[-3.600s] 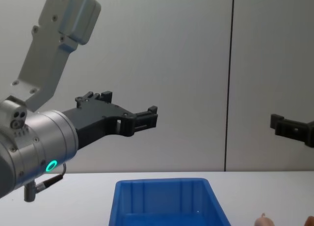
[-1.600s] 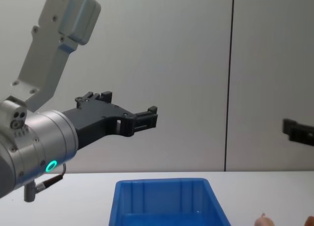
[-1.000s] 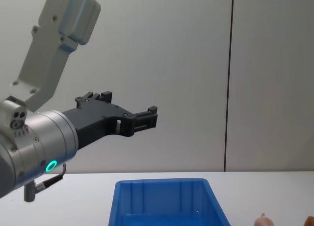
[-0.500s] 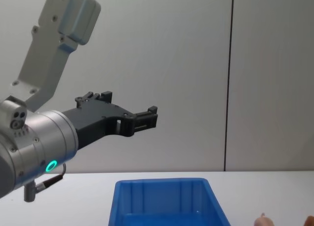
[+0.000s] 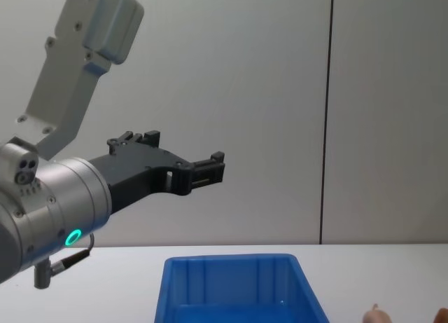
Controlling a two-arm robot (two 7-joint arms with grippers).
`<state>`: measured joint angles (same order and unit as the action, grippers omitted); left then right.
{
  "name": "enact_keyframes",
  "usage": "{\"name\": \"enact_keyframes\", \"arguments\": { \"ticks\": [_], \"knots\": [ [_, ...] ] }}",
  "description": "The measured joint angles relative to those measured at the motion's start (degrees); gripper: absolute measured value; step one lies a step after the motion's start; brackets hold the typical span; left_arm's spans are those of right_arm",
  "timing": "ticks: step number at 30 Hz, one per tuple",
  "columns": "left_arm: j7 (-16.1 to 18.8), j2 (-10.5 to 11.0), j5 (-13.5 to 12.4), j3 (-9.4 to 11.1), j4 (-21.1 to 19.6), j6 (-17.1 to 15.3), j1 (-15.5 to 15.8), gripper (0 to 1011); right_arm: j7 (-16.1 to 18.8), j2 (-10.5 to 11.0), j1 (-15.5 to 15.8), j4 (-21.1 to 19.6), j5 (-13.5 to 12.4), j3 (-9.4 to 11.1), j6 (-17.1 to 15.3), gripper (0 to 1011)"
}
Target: Pick up the two dolls from the table and place them into the box.
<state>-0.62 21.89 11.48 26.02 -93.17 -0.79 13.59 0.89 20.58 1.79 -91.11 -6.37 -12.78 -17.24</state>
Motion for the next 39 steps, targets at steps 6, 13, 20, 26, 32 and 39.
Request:
{"name": "enact_keyframes", "arguments": {
  "ticks": [6, 13, 20, 26, 32, 39],
  "knots": [
    [0.0, 0.0, 0.0, 0.0, 0.0, 0.0, 0.0, 1001, 0.47, -1.79, -2.28, 3.69, 1.81, -0.89, 1.4, 1001],
    [0.0, 0.0, 0.0, 0.0, 0.0, 0.0, 0.0, 1001, 0.82, -3.07, -3.9, 6.3, 3.19, -1.49, 2.57, 891],
    [0.0, 0.0, 0.0, 0.0, 0.0, 0.0, 0.0, 1001, 1.02, -3.88, -4.91, 7.98, 4.05, -1.89, 3.28, 675],
    [0.0, 0.0, 0.0, 0.0, 0.0, 0.0, 0.0, 1001, 1.13, -4.23, -5.35, 8.68, 4.41, -2.06, 3.58, 511],
    [0.0, 0.0, 0.0, 0.0, 0.0, 0.0, 0.0, 1001, 1.19, -4.39, -5.57, 9.0, 4.59, -2.12, 3.78, 437],
    [0.0, 0.0, 0.0, 0.0, 0.0, 0.0, 0.0, 1001, 0.65, -4.24, -5.4, 8.44, 4.57, -1.77, 4.93, 437]
  ]
}}
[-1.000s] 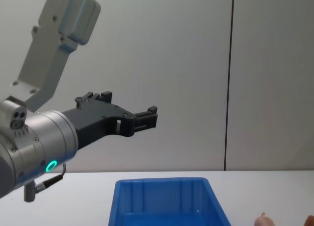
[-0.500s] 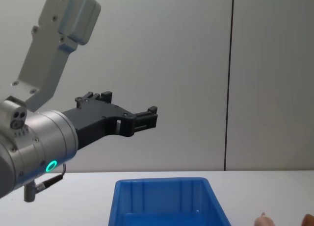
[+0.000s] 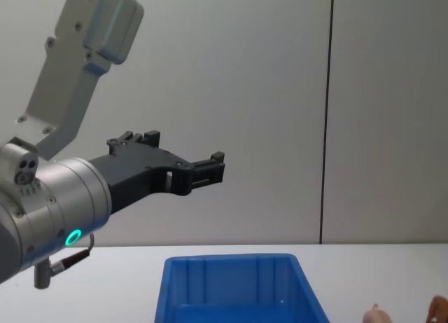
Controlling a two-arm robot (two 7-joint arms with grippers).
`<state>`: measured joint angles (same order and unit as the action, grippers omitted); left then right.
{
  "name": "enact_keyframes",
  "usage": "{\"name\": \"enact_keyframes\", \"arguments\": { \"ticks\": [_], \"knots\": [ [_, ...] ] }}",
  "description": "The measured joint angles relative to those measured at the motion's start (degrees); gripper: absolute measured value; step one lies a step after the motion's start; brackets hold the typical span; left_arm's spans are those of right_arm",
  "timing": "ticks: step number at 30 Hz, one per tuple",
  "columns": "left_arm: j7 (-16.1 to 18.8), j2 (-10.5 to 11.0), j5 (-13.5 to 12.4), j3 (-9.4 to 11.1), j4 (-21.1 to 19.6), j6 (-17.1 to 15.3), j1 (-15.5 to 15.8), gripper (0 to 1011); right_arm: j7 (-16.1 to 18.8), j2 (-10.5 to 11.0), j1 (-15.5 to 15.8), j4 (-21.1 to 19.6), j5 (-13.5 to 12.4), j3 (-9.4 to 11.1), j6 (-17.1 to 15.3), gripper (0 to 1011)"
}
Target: Pick up the two dolls from the table and place them into the box.
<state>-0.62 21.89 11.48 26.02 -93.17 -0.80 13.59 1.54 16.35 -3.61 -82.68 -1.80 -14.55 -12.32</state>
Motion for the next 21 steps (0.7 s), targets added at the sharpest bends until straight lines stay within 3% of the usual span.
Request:
{"name": "enact_keyframes", "arguments": {
  "ticks": [14, 21],
  "knots": [
    [0.0, 0.0, 0.0, 0.0, 0.0, 0.0, 0.0, 1001, -1.36, 0.51, 0.14, -2.99, 0.19, 0.97, 5.18, 437],
    [0.0, 0.0, 0.0, 0.0, 0.0, 0.0, 0.0, 1001, 0.77, 0.59, -0.43, -5.37, -1.36, 1.49, 8.49, 437]
  ]
}}
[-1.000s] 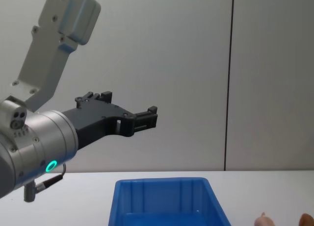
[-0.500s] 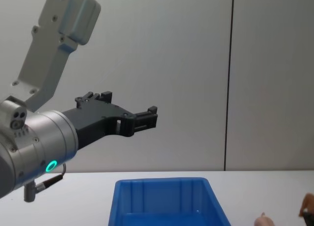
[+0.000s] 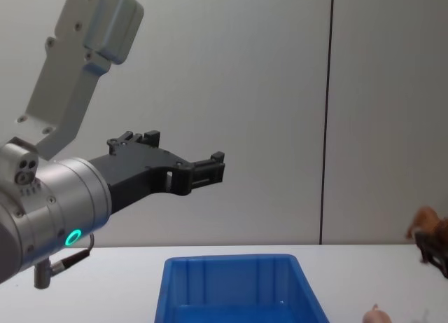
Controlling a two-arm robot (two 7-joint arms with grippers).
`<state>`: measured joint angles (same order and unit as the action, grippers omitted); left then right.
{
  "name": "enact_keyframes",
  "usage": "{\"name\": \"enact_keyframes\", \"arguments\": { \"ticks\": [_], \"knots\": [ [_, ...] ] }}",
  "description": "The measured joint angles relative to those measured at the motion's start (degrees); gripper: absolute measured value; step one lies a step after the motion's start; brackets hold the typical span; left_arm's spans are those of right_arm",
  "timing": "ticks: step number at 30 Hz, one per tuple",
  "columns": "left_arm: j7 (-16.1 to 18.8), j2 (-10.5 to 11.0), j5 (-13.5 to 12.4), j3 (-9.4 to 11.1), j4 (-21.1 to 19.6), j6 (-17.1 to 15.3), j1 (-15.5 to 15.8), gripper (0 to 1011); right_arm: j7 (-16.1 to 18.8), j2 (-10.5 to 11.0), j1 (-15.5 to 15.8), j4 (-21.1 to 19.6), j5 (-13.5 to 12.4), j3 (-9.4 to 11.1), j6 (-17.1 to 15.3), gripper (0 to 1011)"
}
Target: Pick up the two dolls from the table and place them into the box.
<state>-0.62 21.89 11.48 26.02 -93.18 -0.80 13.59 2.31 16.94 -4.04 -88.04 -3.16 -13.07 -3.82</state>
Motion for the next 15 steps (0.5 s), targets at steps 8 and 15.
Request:
{"name": "enact_keyframes", "arguments": {
  "ticks": [8, 15],
  "knots": [
    [0.0, 0.0, 0.0, 0.0, 0.0, 0.0, 0.0, 1001, 4.12, -0.29, -0.95, -1.76, -2.77, 0.15, 1.4, 437],
    [0.0, 0.0, 0.0, 0.0, 0.0, 0.0, 0.0, 1001, 9.42, -0.92, -2.18, -2.73, -6.01, -0.09, 0.68, 437]
  ]
}}
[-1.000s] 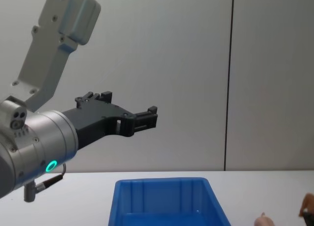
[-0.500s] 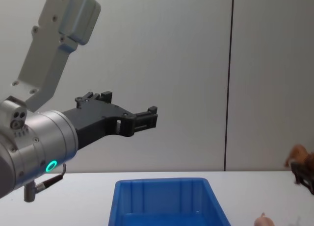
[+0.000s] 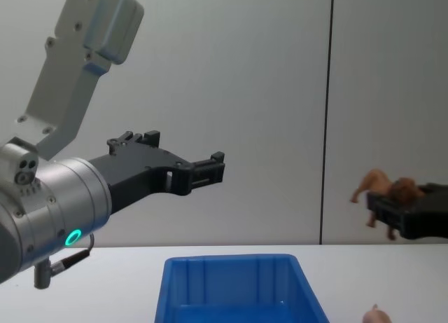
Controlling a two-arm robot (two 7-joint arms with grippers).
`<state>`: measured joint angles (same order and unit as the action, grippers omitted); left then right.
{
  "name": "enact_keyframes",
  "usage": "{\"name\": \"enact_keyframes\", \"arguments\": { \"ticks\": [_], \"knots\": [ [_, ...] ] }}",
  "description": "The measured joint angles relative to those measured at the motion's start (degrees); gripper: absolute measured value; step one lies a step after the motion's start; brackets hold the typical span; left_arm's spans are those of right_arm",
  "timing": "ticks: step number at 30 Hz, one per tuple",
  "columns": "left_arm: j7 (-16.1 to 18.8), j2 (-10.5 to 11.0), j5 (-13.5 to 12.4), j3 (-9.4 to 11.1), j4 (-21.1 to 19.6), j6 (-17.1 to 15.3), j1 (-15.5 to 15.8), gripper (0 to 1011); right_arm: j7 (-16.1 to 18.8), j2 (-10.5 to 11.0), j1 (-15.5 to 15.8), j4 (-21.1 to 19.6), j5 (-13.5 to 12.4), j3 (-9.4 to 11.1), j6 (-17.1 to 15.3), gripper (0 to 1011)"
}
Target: Pick up the two dolls from the table and place them into the box.
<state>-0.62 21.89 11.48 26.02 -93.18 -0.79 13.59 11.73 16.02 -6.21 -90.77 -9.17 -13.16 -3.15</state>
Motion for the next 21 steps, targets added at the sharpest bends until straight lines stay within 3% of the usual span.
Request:
{"name": "enact_keyframes", "arguments": {
  "ticks": [11, 21],
  "knots": [
    [0.0, 0.0, 0.0, 0.0, 0.0, 0.0, 0.0, 1001, 7.67, -1.53, -2.23, 0.82, -3.72, -1.11, -4.9, 437],
    [0.0, 0.0, 0.0, 0.0, 0.0, 0.0, 0.0, 1001, 14.16, -4.11, -5.25, 5.18, -5.19, -3.22, -9.91, 467]
  ]
}}
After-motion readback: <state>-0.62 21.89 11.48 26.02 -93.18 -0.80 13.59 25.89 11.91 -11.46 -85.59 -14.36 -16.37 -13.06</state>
